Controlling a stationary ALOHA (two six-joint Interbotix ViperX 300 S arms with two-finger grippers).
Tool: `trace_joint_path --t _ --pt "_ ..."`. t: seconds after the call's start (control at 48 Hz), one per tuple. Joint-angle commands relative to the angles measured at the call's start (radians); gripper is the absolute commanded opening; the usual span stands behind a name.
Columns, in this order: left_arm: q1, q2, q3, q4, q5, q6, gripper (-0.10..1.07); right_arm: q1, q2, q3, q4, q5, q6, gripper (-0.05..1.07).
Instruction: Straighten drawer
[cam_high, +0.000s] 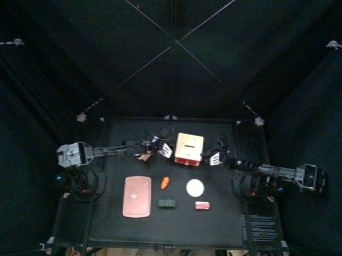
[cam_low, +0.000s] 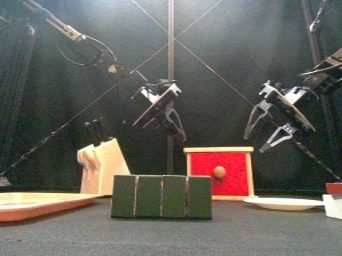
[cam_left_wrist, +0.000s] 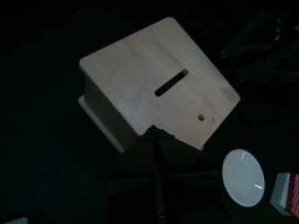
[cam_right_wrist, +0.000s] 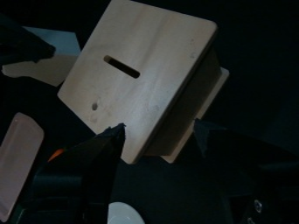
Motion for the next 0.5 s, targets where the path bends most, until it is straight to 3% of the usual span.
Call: trace_joint_path --t 0.0,0.479 --pt "-0.014 -0.057 -0.006 0.026 -0.012 -0.002 0.28 0.0 -0.017 -0.008 -0.005 0.0 -0.002 0.95" --pt "-0.164 -0.192 0.141 0.029 -0.146 -0.002 0.28 0.002 -0.074 0.014 -0.017 0.0 -0.002 0.95"
